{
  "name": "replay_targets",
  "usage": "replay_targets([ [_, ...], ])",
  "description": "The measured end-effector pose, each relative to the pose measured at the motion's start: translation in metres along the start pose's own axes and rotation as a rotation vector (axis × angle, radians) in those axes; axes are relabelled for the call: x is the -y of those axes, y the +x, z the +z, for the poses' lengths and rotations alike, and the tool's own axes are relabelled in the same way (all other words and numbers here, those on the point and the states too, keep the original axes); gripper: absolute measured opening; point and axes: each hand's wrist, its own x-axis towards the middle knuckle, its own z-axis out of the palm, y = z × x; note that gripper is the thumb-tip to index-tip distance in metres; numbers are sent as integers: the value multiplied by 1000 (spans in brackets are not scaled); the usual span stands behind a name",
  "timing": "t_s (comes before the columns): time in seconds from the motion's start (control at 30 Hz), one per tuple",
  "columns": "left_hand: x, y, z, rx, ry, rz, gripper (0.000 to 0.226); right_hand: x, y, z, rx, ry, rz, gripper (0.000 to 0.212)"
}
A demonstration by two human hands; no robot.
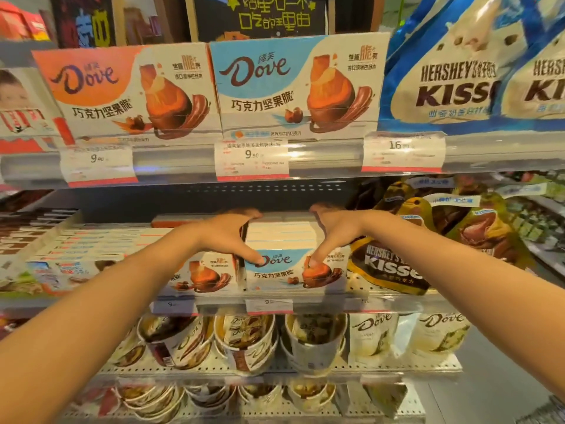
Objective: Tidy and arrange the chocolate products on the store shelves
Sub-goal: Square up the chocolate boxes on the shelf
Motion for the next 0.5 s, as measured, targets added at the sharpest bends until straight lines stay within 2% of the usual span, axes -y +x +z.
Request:
replay_targets([
  [0.13, 0, -2, -1, 11, -2, 11, 81, 1, 0, 8, -93, 12, -59, 124],
  [0.27, 1, -7, -4, 43, 31, 30, 91, 4, -2, 10, -103, 11, -114, 114],
  [0.5, 5, -5, -8, 92, -52, 7, 90, 6, 2, 12, -106, -39, -78, 128],
])
